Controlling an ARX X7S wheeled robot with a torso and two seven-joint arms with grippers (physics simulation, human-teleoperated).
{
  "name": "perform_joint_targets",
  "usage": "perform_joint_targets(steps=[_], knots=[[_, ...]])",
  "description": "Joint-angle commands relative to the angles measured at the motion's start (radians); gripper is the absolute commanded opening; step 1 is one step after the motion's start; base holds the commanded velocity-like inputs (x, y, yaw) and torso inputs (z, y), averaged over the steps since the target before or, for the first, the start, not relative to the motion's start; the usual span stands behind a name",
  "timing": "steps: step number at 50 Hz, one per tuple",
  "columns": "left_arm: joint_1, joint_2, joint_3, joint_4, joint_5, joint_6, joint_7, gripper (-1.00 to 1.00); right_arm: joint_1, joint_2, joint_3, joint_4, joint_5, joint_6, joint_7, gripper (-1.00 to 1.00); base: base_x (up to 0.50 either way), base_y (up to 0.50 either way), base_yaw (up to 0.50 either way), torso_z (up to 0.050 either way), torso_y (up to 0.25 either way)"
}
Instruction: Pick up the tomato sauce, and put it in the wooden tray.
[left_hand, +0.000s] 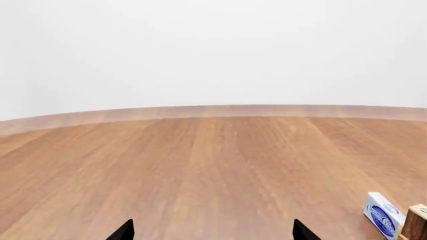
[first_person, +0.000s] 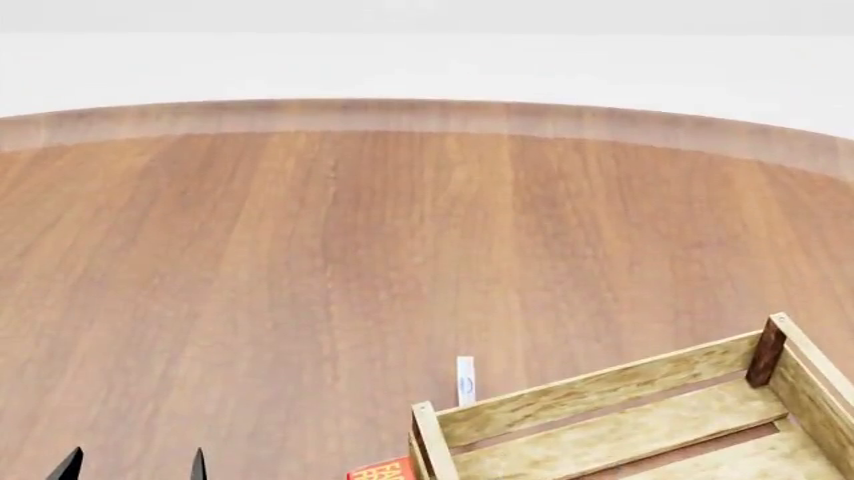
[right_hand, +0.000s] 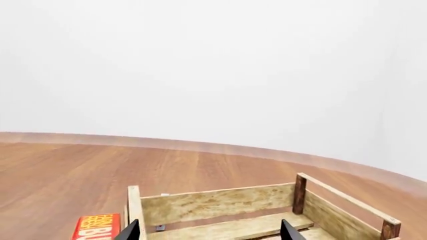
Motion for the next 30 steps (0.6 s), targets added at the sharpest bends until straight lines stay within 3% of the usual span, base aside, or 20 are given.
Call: perform_joint_targets(steps=[1, 30], knots=[[0.002, -0.005, 0.008, 0.013, 0.0, -0.009, -0.011, 1.0, -0.037, -0.008, -0.006, 0.062, -0.032, -0.104, 0.034, 1.0, 0.0, 0.0, 0.0, 0.0, 0.0], [0.014, -0.021, 0.022, 0.037, -0.004, -0.017, -0.031, 1.0, -0.031, -0.062, -0.009, 0.299, -0.114, -0.309, 0.16, 1.0, 0.0, 0.0, 0.0, 0.0, 0.0]])
